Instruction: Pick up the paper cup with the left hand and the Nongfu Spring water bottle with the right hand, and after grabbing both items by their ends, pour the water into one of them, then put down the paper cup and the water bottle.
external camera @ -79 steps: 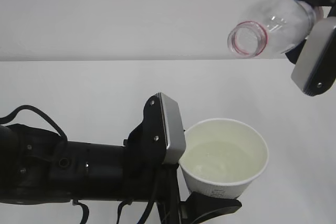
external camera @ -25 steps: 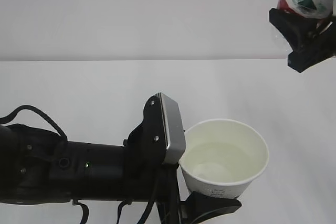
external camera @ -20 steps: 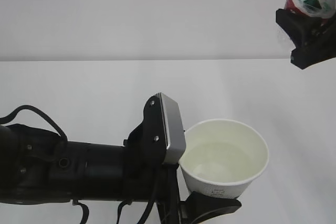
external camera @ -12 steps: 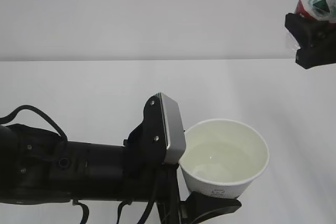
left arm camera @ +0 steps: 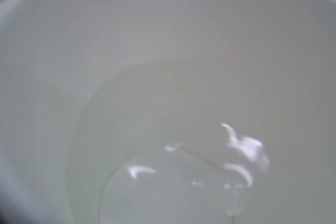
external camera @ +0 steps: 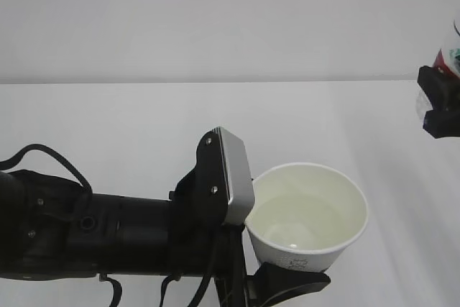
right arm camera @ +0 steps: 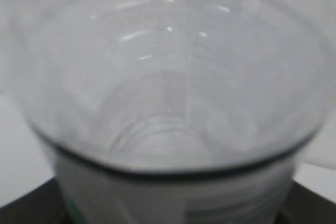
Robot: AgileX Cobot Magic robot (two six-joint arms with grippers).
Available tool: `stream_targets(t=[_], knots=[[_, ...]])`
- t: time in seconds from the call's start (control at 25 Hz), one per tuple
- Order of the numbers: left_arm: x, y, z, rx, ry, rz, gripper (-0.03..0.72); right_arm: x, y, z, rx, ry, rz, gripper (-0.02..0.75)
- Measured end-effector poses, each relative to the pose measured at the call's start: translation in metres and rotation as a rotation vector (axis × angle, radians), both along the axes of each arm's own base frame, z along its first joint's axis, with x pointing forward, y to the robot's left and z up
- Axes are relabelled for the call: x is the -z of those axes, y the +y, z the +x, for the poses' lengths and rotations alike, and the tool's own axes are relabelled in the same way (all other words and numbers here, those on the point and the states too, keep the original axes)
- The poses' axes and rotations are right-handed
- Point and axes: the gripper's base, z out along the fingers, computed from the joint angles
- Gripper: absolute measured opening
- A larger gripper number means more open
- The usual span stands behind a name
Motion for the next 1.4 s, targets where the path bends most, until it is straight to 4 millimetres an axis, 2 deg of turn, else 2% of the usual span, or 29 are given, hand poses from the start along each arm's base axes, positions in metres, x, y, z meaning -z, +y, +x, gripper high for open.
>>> stream_targets(t=[0.4,0.76,1.12,1.4], knots=[[0.000,0.000,0.000,0.000,0.000,0.000,0.540,0.016,-0.005,-0.014,0.045,0.036,0.032,0.449],[0.000,0.000,0.001,-0.010,0.005,-0.003,0.540,0.024,-0.007,-0.016,0.069,0.065,0.064,0.449],[0.000,0.000,0.002,-0.033,0.015,-0.012,0.540,0.056,-0.006,0.001,0.073,0.048,0.082,0.449],[0.000,0.000,0.003,-0.035,0.015,-0.012,0.540,0.090,-0.005,0.011,0.079,0.170,0.067,0.449]])
